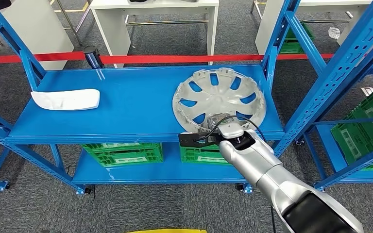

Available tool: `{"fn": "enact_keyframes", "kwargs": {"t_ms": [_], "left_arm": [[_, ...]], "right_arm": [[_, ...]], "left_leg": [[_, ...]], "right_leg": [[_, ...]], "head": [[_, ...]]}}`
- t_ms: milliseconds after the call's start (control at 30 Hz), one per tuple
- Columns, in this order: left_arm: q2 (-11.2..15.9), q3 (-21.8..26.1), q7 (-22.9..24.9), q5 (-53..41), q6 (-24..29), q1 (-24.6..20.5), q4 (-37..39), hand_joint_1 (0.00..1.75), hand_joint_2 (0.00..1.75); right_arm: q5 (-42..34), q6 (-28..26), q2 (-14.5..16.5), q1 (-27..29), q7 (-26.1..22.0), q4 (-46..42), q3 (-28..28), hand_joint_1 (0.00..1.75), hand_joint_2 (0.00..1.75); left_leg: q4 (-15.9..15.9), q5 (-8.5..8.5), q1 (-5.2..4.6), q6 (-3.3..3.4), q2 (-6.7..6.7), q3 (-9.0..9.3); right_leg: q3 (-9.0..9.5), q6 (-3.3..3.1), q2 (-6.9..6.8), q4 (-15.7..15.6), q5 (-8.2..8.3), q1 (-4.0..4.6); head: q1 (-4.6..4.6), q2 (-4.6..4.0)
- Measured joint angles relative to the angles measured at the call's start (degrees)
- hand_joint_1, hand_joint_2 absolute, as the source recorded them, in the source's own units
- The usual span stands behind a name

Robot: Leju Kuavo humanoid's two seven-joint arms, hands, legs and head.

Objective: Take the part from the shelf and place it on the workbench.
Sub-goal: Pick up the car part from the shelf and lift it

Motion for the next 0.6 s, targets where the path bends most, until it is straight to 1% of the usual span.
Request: {"fn": "enact_keyframes", "kwargs": {"t_ms": [33,67,100,133,167,200,233,267,300,367,400,433,467,500,533,567,600], "left_arm": [[0.01,-0.22,0.04,0.20,-0.04,-0.02,-0.09,0.00,0.00],[0.01,-0.46,-0.02,0.40,-0.12,-0.05,-0.20,0.00,0.00],[0.00,-0.69,-0.23,0.64,-0.28,-0.07,-0.35,0.00,0.00],[-0.02,-0.93,-0.58,0.92,-0.48,-0.07,-0.56,0.00,0.00],[-0.06,-1.22,-1.03,1.19,-0.74,-0.03,-0.90,0.00,0.00],[-0.13,-1.59,-1.51,1.45,-1.01,0.04,-1.33,0.00,0.00],[-0.26,-2.00,-1.96,1.69,-1.30,0.11,-1.81,0.00,0.00],[-0.41,-2.42,-2.33,1.90,-1.59,0.16,-2.33,0.00,0.00],[-0.56,-2.81,-2.62,2.05,-1.81,0.19,-2.78,0.00,0.00],[-0.83,-3.51,-3.03,2.20,-2.07,0.35,-3.55,0.00,0.00],[-0.96,-3.78,-3.14,2.22,-2.08,0.51,-3.84,0.00,0.00],[-1.10,-4.04,-3.22,2.21,-2.02,0.68,-4.10,0.00,0.00],[-1.24,-4.31,-3.22,2.15,-1.91,0.85,-4.36,0.00,0.00],[-1.36,-4.57,-3.19,2.08,-1.76,0.98,-4.57,0.00,0.00],[-1.48,-4.83,-3.16,1.99,-1.57,1.05,-4.74,0.00,0.00],[-1.57,-5.06,-3.12,1.90,-1.42,1.08,-4.87,0.00,0.00],[-1.63,-5.20,-3.10,1.84,-1.28,1.09,-4.94,0.00,0.00]], "right_arm": [[0.55,0.22,0.05,0.36,0.00,-0.58,-0.34,1.75,1.75],[0.98,0.41,0.09,0.70,-0.01,-1.12,-0.72,1.75,1.75],[1.43,0.62,0.14,1.06,-0.08,-1.61,-1.13,1.75,1.75],[1.93,0.81,0.18,1.48,-0.19,-2.11,-1.60,1.75,1.75],[2.45,1.02,0.19,1.89,-0.35,-2.63,-2.14,1.75,1.75],[2.95,1.31,0.20,2.30,-0.56,-3.19,-2.73,1.75,1.75],[3.39,1.56,0.16,2.66,-0.75,-3.73,-3.37,1.75,1.75],[3.76,1.79,0.11,2.94,-0.95,-4.24,-4.02,1.75,1.75],[4.05,2.00,0.06,3.18,-1.14,-4.63,-4.60,1.75,1.75],[4.45,2.34,-0.01,3.81,-1.51,-5.07,-5.51,1.75,1.75],[4.60,2.51,-0.03,4.18,-1.68,-5.19,-5.85,1.75,1.75],[4.66,2.64,-0.03,4.49,-1.84,-5.30,-6.19,1.75,1.75],[4.63,2.69,-0.02,4.67,-2.01,-5.40,-6.58,1.75,1.75],[4.45,2.68,0.01,4.72,-2.20,-5.53,-7.01,1.75,1.75],[4.07,2.65,0.05,4.70,-2.44,-5.64,-7.49,1.75,1.75],[3.46,2.55,0.16,4.66,-2.74,-5.73,-8.03,1.75,1.75],[2.64,2.46,0.27,4.64,-3.06,-5.83,-8.60,1.75,1.75]], "left_leg": [[-4.24,1.81,-0.02,0.22,-0.02,2.06],[-7.97,3.05,-0.13,0.47,-0.04,3.97],[-10.41,3.65,-0.27,0.70,-0.04,5.22],[-11.41,3.61,-0.42,0.93,-0.04,5.74],[-11.57,3.58,-0.57,1.18,-0.03,5.83],[-11.81,3.78,-0.46,1.58,0.01,5.88],[-12.20,4.02,-0.37,2.02,0.05,6.05],[-12.59,4.29,-0.26,2.45,0.09,6.21],[-12.94,4.53,-0.14,2.79,0.14,6.33],[-13.01,4.64,-0.24,3.01,0.13,6.26],[-13.00,4.64,-0.26,3.02,0.09,6.23],[-12.97,4.63,-0.28,3.01,0.06,6.22],[-12.90,4.61,-0.27,2.99,0.00,6.23],[-12.78,4.56,-0.27,2.91,-0.06,6.24],[-12.58,4.46,-0.27,2.75,-0.14,6.21],[-12.24,4.27,-0.41,2.48,-0.22,6.07],[-11.95,4.11,-0.51,2.18,-0.26,5.93]], "right_leg": [[0.06,0.02,0.05,-0.01,-0.01,0.01],[0.00,0.10,0.11,0.01,-0.03,0.15],[-0.13,0.25,0.16,0.02,0.00,0.26],[-0.27,0.43,0.19,0.00,0.05,0.35],[-0.36,0.69,0.22,-0.07,0.13,0.43],[-0.44,0.98,0.21,-0.13,0.16,0.41],[-0.65,1.19,0.19,0.20,-0.08,0.42],[-1.33,1.25,0.17,1.48,-0.81,0.44],[-2.58,1.16,0.15,3.98,-2.04,0.45],[-6.32,0.84,0.13,11.86,-5.20,0.40],[-7.90,0.90,0.13,15.15,-6.20,0.37],[-8.60,1.16,0.12,16.65,-6.40,0.32],[-8.10,1.59,0.09,15.66,-5.68,0.24],[-6.51,2.04,0.04,12.48,-4.30,0.13],[-4.29,2.37,-0.10,8.16,-2.77,0.03],[-2.30,2.38,-0.18,4.33,-1.56,0.03],[-0.95,2.17,-0.24,1.76,-0.82,0.08]], "head": [[0.01,0.00],[0.02,0.00],[0.03,0.00],[0.04,0.00],[0.05,0.00],[0.05,0.00],[0.10,0.00],[0.16,0.00],[0.24,0.00],[0.33,0.00],[0.34,0.00],[0.33,0.00],[0.34,0.00],[0.34,0.00],[0.37,0.00],[0.35,0.00],[0.33,0.00]]}}
